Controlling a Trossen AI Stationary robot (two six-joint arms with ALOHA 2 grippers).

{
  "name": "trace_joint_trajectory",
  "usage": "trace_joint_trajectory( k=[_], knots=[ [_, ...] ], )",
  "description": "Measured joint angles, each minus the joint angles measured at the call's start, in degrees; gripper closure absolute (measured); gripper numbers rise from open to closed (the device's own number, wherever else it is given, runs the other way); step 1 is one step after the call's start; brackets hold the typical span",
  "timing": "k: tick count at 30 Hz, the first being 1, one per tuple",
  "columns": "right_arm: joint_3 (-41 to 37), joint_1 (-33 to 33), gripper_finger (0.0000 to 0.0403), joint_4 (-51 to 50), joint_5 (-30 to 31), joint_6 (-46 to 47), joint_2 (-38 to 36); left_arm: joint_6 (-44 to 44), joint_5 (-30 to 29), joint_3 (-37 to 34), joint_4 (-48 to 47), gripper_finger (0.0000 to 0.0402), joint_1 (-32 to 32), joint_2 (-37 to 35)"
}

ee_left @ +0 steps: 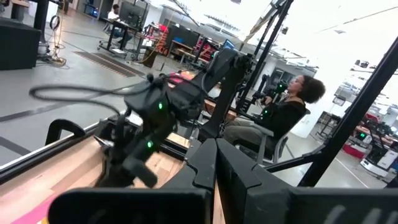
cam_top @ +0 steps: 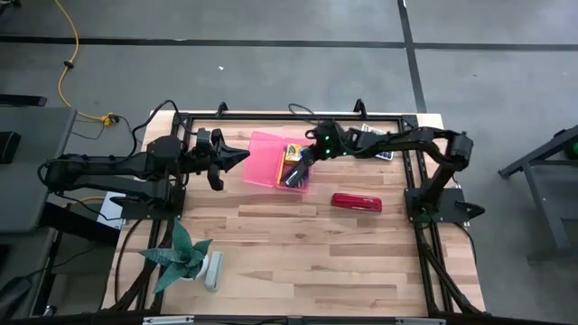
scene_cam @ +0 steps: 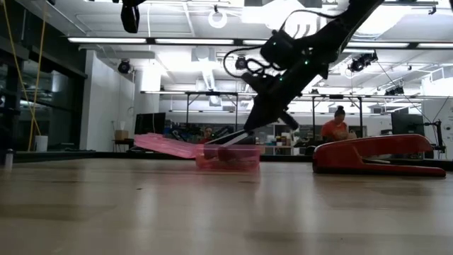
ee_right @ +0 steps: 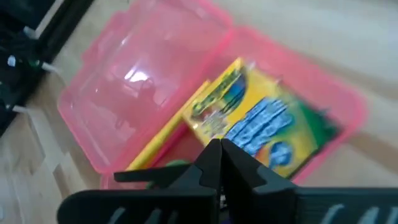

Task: Pack school essentials
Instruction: Adjust the pink supply box on the table

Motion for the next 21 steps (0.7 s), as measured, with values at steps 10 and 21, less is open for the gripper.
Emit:
trace_joint_trajectory(
  k=[10,21],
  knots=[
    [0.01,4.65,0.0403,-0.62,-1.6,0.74,4.8,0.47,-0.67,0.0,-0.02,0.0401,0.0,0.0],
    [0.08,-0.27,0.0403,-5.45,-0.59,-3.84,-1.56,0.47,-1.51,0.02,-0.05,0.0401,0.0,0.0]
  ],
)
